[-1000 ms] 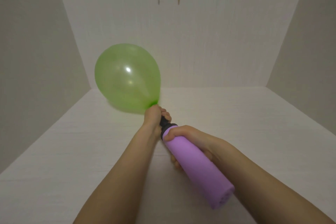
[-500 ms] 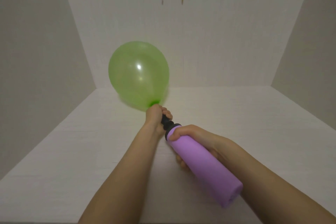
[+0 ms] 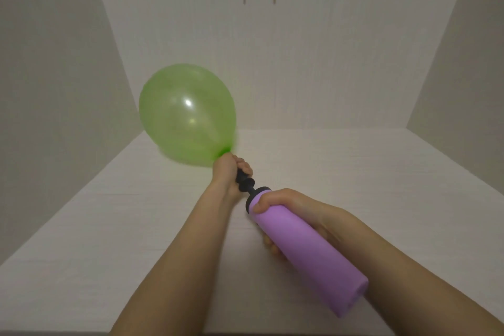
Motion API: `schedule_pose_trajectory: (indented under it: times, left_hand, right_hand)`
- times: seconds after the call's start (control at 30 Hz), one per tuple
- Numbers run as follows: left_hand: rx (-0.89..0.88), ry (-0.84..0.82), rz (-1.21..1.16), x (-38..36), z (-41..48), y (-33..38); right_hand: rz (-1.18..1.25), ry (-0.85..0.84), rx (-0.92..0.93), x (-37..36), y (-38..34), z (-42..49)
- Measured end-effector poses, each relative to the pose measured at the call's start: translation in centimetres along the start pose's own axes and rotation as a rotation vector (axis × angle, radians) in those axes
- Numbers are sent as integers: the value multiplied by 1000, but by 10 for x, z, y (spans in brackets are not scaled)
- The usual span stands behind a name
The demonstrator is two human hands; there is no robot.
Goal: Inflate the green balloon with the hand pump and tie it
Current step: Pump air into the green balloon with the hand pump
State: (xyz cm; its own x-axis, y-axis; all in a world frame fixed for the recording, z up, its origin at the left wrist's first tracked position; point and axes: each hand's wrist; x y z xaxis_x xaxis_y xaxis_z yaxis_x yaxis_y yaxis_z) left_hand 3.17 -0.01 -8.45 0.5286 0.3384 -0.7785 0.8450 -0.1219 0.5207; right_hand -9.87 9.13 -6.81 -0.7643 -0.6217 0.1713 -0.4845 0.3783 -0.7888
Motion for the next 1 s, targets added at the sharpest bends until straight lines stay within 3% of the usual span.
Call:
schedule_pose_trajectory:
  times: [0.3, 0.63, 1.0]
  left_hand:
    - [5, -3, 104, -12, -8, -18]
    - [-52, 4, 96, -8, -7, -11]
    - [27, -18, -20, -5, -4, -12]
  right_hand:
    - [47, 42, 45, 2, -2, 1]
    - [122, 95, 391, -1, 0, 4]
    - [103, 143, 388, 2, 0, 7]
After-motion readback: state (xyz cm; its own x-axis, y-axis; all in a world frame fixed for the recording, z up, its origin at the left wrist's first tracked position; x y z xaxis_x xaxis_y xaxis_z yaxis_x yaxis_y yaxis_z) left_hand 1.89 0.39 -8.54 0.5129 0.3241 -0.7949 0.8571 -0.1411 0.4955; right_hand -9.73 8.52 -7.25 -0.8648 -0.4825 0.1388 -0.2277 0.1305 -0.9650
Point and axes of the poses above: each hand's wrist, its own z-axis towards the middle knuckle, its own x-axis out of the back of the hand, y = z × x, and after that the axes turned 15 degrees about -z, right-handed
